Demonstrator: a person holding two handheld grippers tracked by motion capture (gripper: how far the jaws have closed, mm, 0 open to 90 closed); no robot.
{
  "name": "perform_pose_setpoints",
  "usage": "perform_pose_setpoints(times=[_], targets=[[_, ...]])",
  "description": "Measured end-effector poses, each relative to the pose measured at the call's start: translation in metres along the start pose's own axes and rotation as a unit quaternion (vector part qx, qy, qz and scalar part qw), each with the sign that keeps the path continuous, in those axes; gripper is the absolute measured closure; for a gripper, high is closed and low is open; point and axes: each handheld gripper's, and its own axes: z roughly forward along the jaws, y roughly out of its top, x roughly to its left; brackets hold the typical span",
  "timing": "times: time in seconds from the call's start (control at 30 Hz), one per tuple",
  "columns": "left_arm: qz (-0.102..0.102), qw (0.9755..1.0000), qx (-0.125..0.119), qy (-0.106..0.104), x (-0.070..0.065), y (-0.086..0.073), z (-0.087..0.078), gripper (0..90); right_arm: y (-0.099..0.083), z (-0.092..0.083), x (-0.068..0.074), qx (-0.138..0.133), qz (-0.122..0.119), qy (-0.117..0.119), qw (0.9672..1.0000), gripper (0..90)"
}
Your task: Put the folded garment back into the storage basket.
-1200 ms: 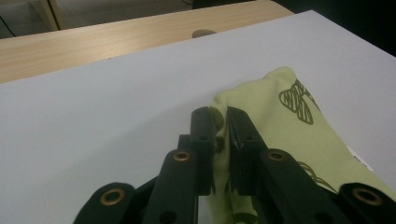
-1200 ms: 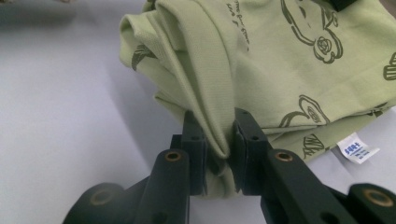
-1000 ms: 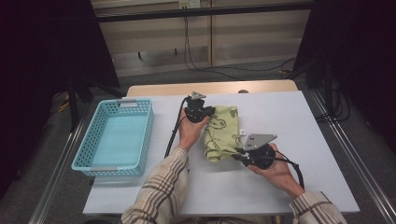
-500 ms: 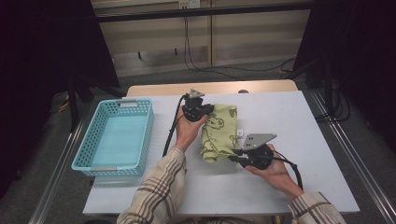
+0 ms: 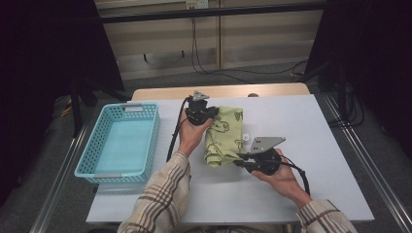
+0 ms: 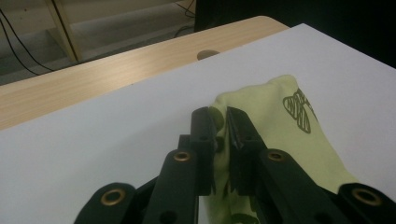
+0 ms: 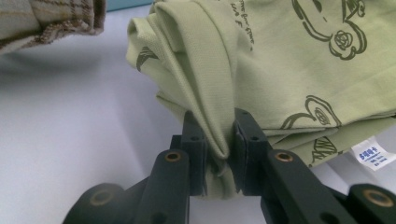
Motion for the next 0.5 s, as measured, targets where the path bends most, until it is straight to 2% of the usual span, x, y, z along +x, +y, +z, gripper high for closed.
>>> perform_pose_setpoints(times=[0.03, 0.1, 0.13, 0.17, 0.2, 0.23, 0.27, 0.3, 0.33, 0.37, 0.4, 0.43, 0.47, 0.5], targets=[[0.01, 0.9999, 0.005, 0.001, 0.001, 0.001, -0.002, 82.3, 0.001, 0.0, 0.0, -0.002, -0.001, 0.0, 1.0, 76.7], [0.012, 0.9999, 0.002, -0.002, 0.002, 0.002, -0.005, 82.3, 0.003, 0.001, 0.001, 0.002, -0.006, -0.001, 1.0, 76.7], [-0.003, 0.9999, -0.01, 0.0, 0.001, 0.003, -0.004, 82.3, 0.004, 0.002, 0.002, 0.002, -0.003, -0.003, 1.0, 76.7], [0.014, 0.9999, 0.004, 0.001, 0.004, 0.004, -0.007, 82.3, 0.005, 0.002, 0.003, -0.002, -0.002, 0.0, 1.0, 76.7], [-0.005, 0.9999, -0.011, 0.004, 0.002, 0.003, -0.006, 82.3, 0.005, 0.002, 0.002, -0.001, -0.005, -0.001, 1.0, 76.7], [0.01, 0.9999, 0.003, 0.006, 0.006, 0.004, -0.009, 82.3, 0.007, 0.003, 0.002, -0.003, -0.004, -0.002, 1.0, 76.7], [-0.006, 0.9999, -0.012, 0.006, 0.004, 0.004, -0.008, 82.3, 0.008, 0.003, 0.002, -0.005, -0.002, -0.003, 1.0, 76.7], [0.012, 0.9999, 0.002, 0.007, 0.008, 0.005, -0.011, 82.3, 0.009, 0.003, 0.002, -0.006, 0.0, -0.002, 1.0, 76.7], [-0.008, 0.9998, -0.014, 0.008, 0.006, 0.005, -0.009, 82.3, 0.011, 0.004, 0.002, -0.007, -0.002, -0.003, 1.0, 76.7], [-0.011, 0.9998, -0.017, 0.01, 0.006, 0.006, -0.011, 82.4, 0.012, 0.005, 0.002, -0.007, -0.003, -0.001, 1.0, 76.7], [-0.008, 0.9998, -0.015, 0.011, 0.007, 0.006, -0.013, 82.3, 0.013, 0.006, 0.003, -0.009, -0.003, -0.001, 1.0, 76.7], [0.011, 0.9999, -0.004, 0.012, 0.01, 0.007, -0.016, 82.3, 0.014, 0.007, 0.003, -0.008, -0.004, 0.0, 1.0, 76.7], [-0.013, 0.9995, -0.025, 0.012, 0.007, 0.008, -0.015, 82.3, 0.015, 0.007, 0.004, -0.009, -0.003, 0.0, 1.0, 76.7], [-0.01, 0.9996, -0.024, 0.014, 0.008, 0.009, -0.018, 82.3, 0.017, 0.008, 0.004, -0.01, -0.006, 0.001, 0.9999, 76.7]])
